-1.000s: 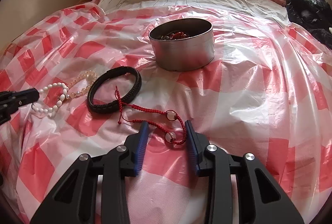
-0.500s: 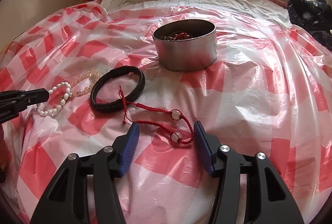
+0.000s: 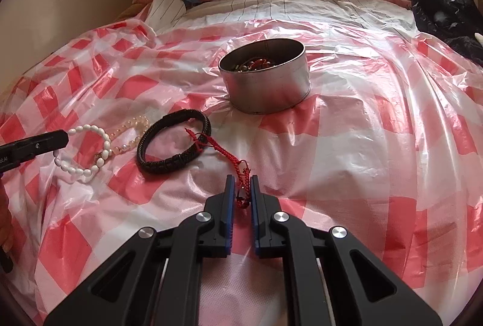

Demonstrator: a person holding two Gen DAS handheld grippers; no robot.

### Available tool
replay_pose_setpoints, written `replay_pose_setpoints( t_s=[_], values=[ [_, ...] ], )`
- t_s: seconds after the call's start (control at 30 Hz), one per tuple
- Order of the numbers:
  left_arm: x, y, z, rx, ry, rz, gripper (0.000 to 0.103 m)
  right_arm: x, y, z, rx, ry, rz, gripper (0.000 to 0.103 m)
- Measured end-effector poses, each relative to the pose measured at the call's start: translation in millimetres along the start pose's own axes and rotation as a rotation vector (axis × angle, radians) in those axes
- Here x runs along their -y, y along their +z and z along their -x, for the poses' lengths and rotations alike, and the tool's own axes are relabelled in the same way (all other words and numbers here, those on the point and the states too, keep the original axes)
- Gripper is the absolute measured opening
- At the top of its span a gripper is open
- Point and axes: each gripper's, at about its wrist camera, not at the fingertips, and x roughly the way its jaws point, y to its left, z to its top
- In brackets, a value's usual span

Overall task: Organize jewelry
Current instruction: 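Carry both bracelets over the tin and open both tools to drop them in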

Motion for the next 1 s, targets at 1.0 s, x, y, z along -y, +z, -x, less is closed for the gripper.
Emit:
replay_pose_setpoints(
  t_s=[1.0],
  values=[
    [68.0,10.0,7.7,0.117,0.106,-0.2,0.007,0.3,-3.3,11.5,0.063,0.059,-0.037,0.01]
  ],
)
